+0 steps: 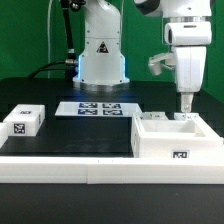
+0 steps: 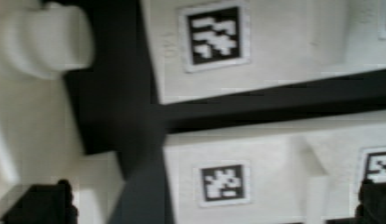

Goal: Assemble cabinet

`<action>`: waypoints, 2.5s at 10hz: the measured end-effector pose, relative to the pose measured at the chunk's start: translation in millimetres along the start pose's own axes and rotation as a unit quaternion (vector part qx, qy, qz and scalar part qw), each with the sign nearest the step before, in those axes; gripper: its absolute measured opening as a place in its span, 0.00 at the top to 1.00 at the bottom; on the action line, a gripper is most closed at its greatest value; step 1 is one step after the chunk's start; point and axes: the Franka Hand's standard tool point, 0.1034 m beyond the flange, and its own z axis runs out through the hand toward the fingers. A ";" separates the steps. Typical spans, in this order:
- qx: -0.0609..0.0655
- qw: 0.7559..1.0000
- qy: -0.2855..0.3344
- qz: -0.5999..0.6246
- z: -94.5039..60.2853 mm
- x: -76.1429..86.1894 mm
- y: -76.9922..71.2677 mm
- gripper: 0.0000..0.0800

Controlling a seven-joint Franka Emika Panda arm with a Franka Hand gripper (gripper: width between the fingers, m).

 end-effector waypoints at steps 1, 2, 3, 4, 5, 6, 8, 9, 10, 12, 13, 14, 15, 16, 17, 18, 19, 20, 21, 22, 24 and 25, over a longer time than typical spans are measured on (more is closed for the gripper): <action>0.001 1.000 0.003 -0.006 4.5 5.5 -8.1 0.00; 0.003 1.000 0.007 -0.011 10.2 10.5 -12.8 0.00; 0.006 1.000 0.009 -0.012 16.1 11.5 -16.6 0.00; 0.009 1.000 0.011 -0.011 22.1 11.1 -19.2 0.00; 0.014 1.000 0.011 -0.010 27.5 11.1 -22.2 0.00; 0.018 1.000 0.011 -0.011 30.7 12.0 -25.4 0.00; 0.017 1.000 0.013 -0.012 31.8 13.3 -26.2 0.00; 0.017 1.000 0.013 -0.012 31.8 13.3 -26.2 0.16; 0.017 1.000 0.013 -0.011 32.0 13.0 -26.2 0.16; 0.019 1.000 0.012 -0.011 33.5 12.3 -27.3 0.50; 0.019 1.000 0.012 -0.010 34.1 11.6 -27.4 0.74; 0.020 1.000 0.012 -0.009 34.6 10.6 -27.5 0.74; 0.020 1.000 0.012 -0.009 34.5 10.7 -27.4 0.90; 0.020 1.000 0.012 -0.009 34.5 10.6 -27.3 0.91; 0.020 1.000 0.012 -0.009 34.5 10.6 -27.3 0.91; 0.020 1.000 0.012 -0.009 34.5 10.6 -27.3 0.91; 0.020 1.000 0.012 -0.009 34.5 10.6 -27.3 0.91; 0.020 1.000 0.012 -0.009 34.5 10.6 -27.3 0.91; 0.020 1.000 0.010 -0.009 33.1 9.5 -26.8 0.91; 0.017 1.000 0.005 -0.009 23.0 7.1 -23.0 0.91; 0.002 1.000 0.001 -0.011 -0.2 3.4 -17.5 0.91; 0.000 1.000 -0.003 -0.016 -6.4 -2.5 -14.4 0.91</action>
Offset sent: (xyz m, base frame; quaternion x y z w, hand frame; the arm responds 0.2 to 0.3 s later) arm -0.0077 0.0132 -0.0211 0.0044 0.0293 -0.0120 0.9995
